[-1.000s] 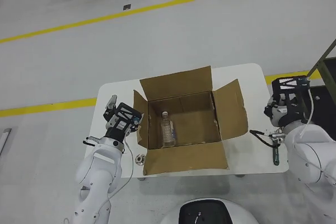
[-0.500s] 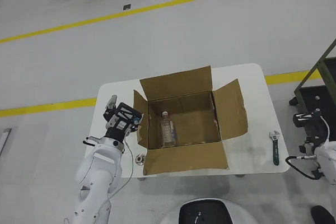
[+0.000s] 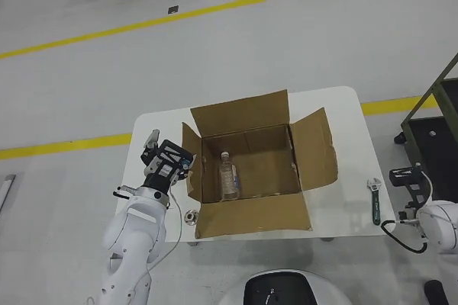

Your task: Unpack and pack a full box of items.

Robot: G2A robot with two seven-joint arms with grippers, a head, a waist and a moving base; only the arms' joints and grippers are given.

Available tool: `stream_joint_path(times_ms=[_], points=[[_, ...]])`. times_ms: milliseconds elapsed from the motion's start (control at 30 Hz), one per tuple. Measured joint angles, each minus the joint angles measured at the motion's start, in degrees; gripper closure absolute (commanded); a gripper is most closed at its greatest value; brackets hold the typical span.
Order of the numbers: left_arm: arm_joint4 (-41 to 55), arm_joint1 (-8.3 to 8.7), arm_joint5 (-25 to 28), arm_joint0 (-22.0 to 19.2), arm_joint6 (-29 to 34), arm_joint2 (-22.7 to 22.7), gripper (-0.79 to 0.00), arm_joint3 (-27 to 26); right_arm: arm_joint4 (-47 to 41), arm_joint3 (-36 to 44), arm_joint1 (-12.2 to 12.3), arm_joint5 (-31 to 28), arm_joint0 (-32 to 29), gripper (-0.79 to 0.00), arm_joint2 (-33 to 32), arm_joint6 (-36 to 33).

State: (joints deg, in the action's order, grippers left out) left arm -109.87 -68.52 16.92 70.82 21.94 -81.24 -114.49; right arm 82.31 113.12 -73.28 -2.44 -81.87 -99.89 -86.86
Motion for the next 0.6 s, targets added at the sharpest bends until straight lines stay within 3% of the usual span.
stream_joint_path(times_ms=[67, 100, 167, 200, 433, 500, 600], points=[[0.0, 0.0, 0.0, 0.0, 0.0, 0.0, -0.785, 0.0, 0.51, -2.36, 0.04, 0.68, 1.17, 0.0, 0.46, 0.09], [0.0, 0.0, 0.0, 0.0, 0.0, 0.0, -0.785, 0.0, 0.83, -3.67, 0.01, 1.2, 2.41, -0.089, 0.86, -0.65], [0.0, 0.0, 0.0, 0.0, 0.0, 0.0, -0.785, 0.0, -0.56, -5.58, 0.05, 2.16, 4.41, -0.089, 1.18, -1.17], [0.0, 0.0, 0.0, 0.0, 0.0, 0.0, -0.785, 0.0, -0.86, -6.84, 0.09, 2.61, 5.61, -0.185, 1.66, -1.2], [0.0, 0.0, 0.0, 0.0, 0.0, 0.0, -0.785, 0.0, -0.8, -13.32, 0.31, 4.38, 11.81, -0.246, 5.91, -1.13], [0.0, 0.0, 0.0, 0.0, 0.0, 0.0, -0.785, 0.0, -0.43, -14.82, 0.44, 4.65, 13.03, -0.296, 6.97, -1.13], [0.0, 0.0, 0.0, 0.0, 0.0, 0.0, -0.785, 0.0, 0.11, -17.22, 0.71, 4.93, 14.44, -0.292, 7.75, -1.14]])
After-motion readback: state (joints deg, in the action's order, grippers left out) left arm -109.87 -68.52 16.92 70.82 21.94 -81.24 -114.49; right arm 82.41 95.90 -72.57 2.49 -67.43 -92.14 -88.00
